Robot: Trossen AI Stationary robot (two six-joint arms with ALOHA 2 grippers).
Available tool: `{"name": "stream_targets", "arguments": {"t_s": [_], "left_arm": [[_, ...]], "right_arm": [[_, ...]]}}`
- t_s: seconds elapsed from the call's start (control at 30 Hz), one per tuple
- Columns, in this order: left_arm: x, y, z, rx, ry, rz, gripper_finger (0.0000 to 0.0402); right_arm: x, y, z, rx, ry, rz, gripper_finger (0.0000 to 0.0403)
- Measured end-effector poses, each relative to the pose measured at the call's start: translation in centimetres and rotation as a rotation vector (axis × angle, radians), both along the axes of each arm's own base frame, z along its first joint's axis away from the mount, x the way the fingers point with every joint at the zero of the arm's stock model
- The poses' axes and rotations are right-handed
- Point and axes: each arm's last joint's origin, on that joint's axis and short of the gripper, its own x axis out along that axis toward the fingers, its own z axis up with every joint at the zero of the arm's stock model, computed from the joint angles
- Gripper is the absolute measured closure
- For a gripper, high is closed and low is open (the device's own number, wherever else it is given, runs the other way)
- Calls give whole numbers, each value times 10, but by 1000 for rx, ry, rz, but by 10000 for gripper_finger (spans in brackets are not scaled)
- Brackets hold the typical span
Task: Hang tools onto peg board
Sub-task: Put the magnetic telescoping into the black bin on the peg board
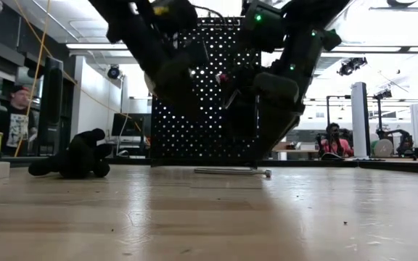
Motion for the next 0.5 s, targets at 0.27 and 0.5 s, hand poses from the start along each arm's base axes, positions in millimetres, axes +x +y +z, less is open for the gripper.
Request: {"name": "stream_targets", "arguments": {"t_s": [0.27,0.5], "left_arm": [[9,14,-36,93,132,-116,212],[21,14,-63,114,136,-260,252]], "right_arm": [[2,0,-6,17,14,15,226],[4,0,-12,18,25,-2,209]]}}
